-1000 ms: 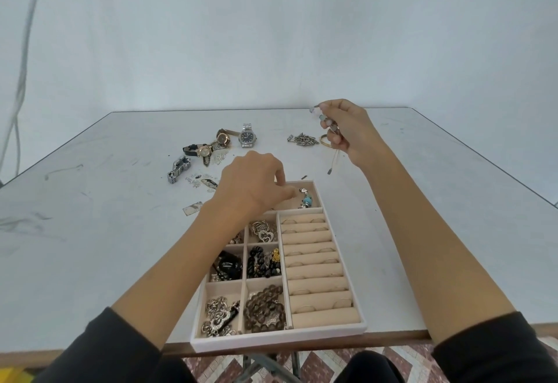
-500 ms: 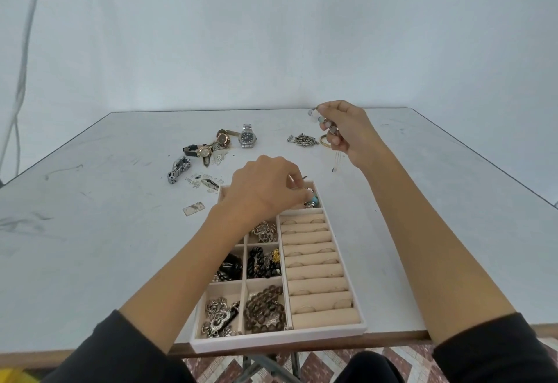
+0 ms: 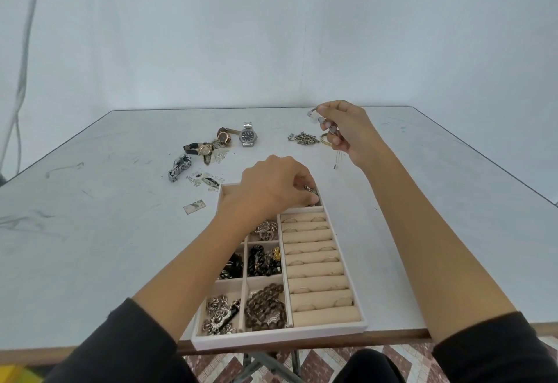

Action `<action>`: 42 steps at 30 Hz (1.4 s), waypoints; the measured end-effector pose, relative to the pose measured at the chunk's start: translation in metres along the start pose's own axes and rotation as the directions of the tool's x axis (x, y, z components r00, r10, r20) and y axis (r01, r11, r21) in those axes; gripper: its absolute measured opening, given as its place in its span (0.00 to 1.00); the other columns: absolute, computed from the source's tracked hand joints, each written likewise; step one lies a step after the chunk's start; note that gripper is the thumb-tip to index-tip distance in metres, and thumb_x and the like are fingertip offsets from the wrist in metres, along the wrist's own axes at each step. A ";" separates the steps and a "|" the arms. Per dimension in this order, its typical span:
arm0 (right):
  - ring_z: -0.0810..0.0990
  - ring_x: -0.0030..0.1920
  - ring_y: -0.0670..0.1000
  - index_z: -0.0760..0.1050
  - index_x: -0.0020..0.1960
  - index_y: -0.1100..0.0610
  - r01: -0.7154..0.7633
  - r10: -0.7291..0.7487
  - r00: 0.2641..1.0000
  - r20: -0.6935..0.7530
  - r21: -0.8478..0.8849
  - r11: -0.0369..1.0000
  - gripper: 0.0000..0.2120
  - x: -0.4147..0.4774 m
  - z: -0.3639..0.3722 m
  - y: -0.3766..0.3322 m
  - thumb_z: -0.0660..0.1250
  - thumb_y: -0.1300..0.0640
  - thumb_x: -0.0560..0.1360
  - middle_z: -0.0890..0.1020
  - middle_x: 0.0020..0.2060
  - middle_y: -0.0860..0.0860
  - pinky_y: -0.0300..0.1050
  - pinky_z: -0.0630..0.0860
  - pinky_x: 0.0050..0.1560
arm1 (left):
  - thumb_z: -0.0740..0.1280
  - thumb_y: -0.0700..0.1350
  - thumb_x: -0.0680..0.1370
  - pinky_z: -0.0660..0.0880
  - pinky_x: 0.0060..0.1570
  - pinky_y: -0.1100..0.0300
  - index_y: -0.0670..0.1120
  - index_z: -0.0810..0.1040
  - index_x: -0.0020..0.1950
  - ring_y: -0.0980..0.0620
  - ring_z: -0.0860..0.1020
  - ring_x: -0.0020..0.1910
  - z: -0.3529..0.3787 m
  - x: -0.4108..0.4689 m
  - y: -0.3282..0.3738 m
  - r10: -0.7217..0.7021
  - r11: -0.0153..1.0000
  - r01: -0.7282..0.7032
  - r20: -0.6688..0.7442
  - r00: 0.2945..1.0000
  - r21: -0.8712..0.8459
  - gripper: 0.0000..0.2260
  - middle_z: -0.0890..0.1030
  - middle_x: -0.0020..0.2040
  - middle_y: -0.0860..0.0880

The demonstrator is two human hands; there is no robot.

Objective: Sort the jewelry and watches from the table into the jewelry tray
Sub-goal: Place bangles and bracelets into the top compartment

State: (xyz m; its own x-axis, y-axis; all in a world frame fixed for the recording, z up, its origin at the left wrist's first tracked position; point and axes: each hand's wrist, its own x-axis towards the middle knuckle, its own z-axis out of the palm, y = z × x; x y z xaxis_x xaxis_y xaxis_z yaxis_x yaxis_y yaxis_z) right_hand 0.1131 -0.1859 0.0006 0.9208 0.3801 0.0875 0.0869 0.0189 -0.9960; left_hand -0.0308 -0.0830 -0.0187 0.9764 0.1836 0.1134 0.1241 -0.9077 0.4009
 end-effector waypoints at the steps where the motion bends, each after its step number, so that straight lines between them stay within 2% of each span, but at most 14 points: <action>1: 0.63 0.20 0.46 0.76 0.45 0.53 0.001 -0.001 1.000 0.000 -0.002 1.000 0.02 0.000 0.000 0.000 0.67 0.57 0.77 0.72 0.29 0.49 0.38 0.58 0.25 | 0.73 0.57 0.71 0.70 0.45 0.61 0.58 0.81 0.50 0.56 0.78 0.49 0.000 -0.001 -0.001 -0.001 1.000 0.001 -0.004 1.000 -0.005 0.10 0.77 0.38 0.60; 3: 0.62 0.20 0.46 0.76 0.45 0.53 0.001 -0.001 1.000 0.002 -0.003 1.000 0.02 -0.001 0.000 0.000 0.67 0.57 0.77 0.72 0.29 0.49 0.39 0.58 0.26 | 0.73 0.58 0.71 0.70 0.44 0.61 0.58 0.81 0.50 0.56 0.77 0.49 0.001 -0.001 -0.003 0.001 1.000 -0.002 -0.008 1.000 -0.026 0.10 0.74 0.36 0.62; 6: 0.62 0.20 0.45 0.76 0.45 0.53 -0.001 0.001 1.000 -0.001 -0.003 1.000 0.02 -0.001 0.000 -0.001 0.67 0.57 0.76 0.73 0.29 0.49 0.38 0.58 0.26 | 0.73 0.54 0.72 0.75 0.48 0.58 0.55 0.82 0.48 0.57 0.79 0.47 0.001 -0.001 -0.012 0.018 0.997 -0.022 -0.059 0.998 -0.072 0.08 0.79 0.40 0.60; 9: 0.62 0.21 0.46 0.76 0.45 0.53 -0.001 0.001 1.000 -0.002 -0.004 1.000 0.02 0.000 0.000 -0.001 0.67 0.57 0.76 0.72 0.29 0.49 0.38 0.58 0.26 | 0.72 0.51 0.73 0.77 0.48 0.56 0.52 0.82 0.45 0.52 0.80 0.45 -0.004 0.000 -0.024 -0.021 1.000 0.023 -0.142 0.990 0.014 0.04 0.82 0.43 0.54; 11: 0.62 0.21 0.46 0.76 0.44 0.53 0.000 0.000 1.000 -0.001 -0.009 1.000 0.02 0.000 0.000 0.000 0.67 0.57 0.76 0.72 0.29 0.49 0.38 0.58 0.26 | 0.73 0.51 0.72 0.78 0.48 0.54 0.51 0.82 0.42 0.49 0.80 0.45 -0.004 0.000 -0.029 -0.065 0.993 0.078 -0.143 0.988 0.087 0.05 0.82 0.42 0.51; 14: 0.62 0.22 0.46 0.76 0.44 0.53 0.002 -0.002 1.000 0.007 -0.025 1.000 0.03 0.000 0.001 0.000 0.67 0.58 0.76 0.73 0.29 0.49 0.38 0.58 0.26 | 0.75 0.50 0.70 0.79 0.46 0.54 0.50 0.84 0.39 0.47 0.80 0.44 0.002 0.001 -0.028 -0.095 0.990 0.107 -0.124 0.988 0.089 0.05 0.82 0.40 0.48; 19: 0.62 0.21 0.46 0.76 0.45 0.54 0.001 -0.001 1.000 0.016 -0.022 1.000 0.02 0.000 0.001 0.002 0.67 0.57 0.76 0.73 0.29 0.49 0.35 0.58 0.22 | 0.73 0.44 0.71 0.78 0.45 0.54 0.47 0.85 0.43 0.45 0.80 0.44 0.008 0.006 -0.023 -0.096 0.988 0.112 -0.147 0.984 0.105 0.03 0.82 0.42 0.46; 25: 0.63 0.22 0.46 0.76 0.46 0.53 0.005 -0.004 1.000 0.021 -0.051 0.999 0.01 -0.001 0.001 0.002 0.67 0.57 0.76 0.73 0.29 0.49 0.35 0.59 0.22 | 0.73 0.43 0.68 0.73 0.36 0.60 0.46 0.84 0.36 0.48 0.80 0.41 0.005 0.008 -0.025 -0.140 0.990 0.143 -0.106 0.984 0.019 0.02 0.80 0.33 0.50; 28: 0.63 0.22 0.47 0.76 0.46 0.53 0.014 -0.012 1.000 0.025 -0.062 0.998 0.01 0.000 0.002 0.001 0.67 0.57 0.76 0.73 0.29 0.49 0.36 0.59 0.23 | 0.72 0.43 0.69 0.79 0.42 0.57 0.43 0.84 0.37 0.50 0.82 0.38 0.001 0.004 -0.026 -0.128 0.992 0.128 -0.108 0.986 -0.013 0.04 0.82 0.32 0.49; 30: 0.63 0.22 0.47 0.76 0.47 0.54 0.016 -0.014 1.000 0.027 -0.065 0.998 0.01 0.000 0.002 0.001 0.67 0.57 0.76 0.74 0.29 0.49 0.36 0.59 0.24 | 0.72 0.42 0.70 0.79 0.47 0.57 0.42 0.84 0.36 0.56 0.81 0.33 -0.006 0.002 -0.029 -0.123 0.992 0.119 -0.121 0.985 -0.045 0.04 0.83 0.32 0.47; 33: 0.64 0.23 0.47 0.76 0.47 0.54 0.017 -0.015 0.999 0.029 -0.068 0.998 0.01 0.000 0.002 0.002 0.67 0.57 0.76 0.74 0.30 0.49 0.36 0.59 0.23 | 0.71 0.42 0.71 0.77 0.45 0.62 0.43 0.84 0.36 0.63 0.77 0.29 -0.019 -0.001 -0.030 -0.112 0.994 0.108 -0.144 0.983 -0.033 0.05 0.83 0.30 0.49; 37: 0.64 0.22 0.47 0.76 0.48 0.55 0.022 -0.020 0.999 0.034 -0.073 0.997 0.02 -0.001 0.002 0.002 0.67 0.57 0.76 0.73 0.29 0.50 0.35 0.59 0.23 | 0.70 0.42 0.70 0.68 0.33 0.71 0.44 0.85 0.37 0.58 0.79 0.36 -0.035 -0.004 -0.028 -0.128 0.991 0.133 -0.175 0.976 0.017 0.04 0.83 0.31 0.48; 42: 0.64 0.22 0.46 0.76 0.48 0.55 0.023 -0.020 0.999 0.034 -0.081 0.996 0.01 -0.001 0.002 0.002 0.67 0.58 0.76 0.74 0.29 0.50 0.35 0.59 0.22 | 0.70 0.41 0.70 0.72 0.39 0.66 0.45 0.85 0.37 0.57 0.78 0.36 -0.046 -0.005 -0.028 -0.126 0.986 0.142 -0.161 0.979 0.091 0.04 0.84 0.32 0.48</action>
State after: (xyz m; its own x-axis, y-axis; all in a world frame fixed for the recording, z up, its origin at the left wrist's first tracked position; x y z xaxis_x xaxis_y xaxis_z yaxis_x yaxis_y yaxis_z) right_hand 0.1117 -0.1845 -0.0016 0.9056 0.4105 0.1070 0.1385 -0.0477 -0.9892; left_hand -0.0472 -0.0408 0.0113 0.9117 0.3548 0.2072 0.2768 -0.9031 0.3283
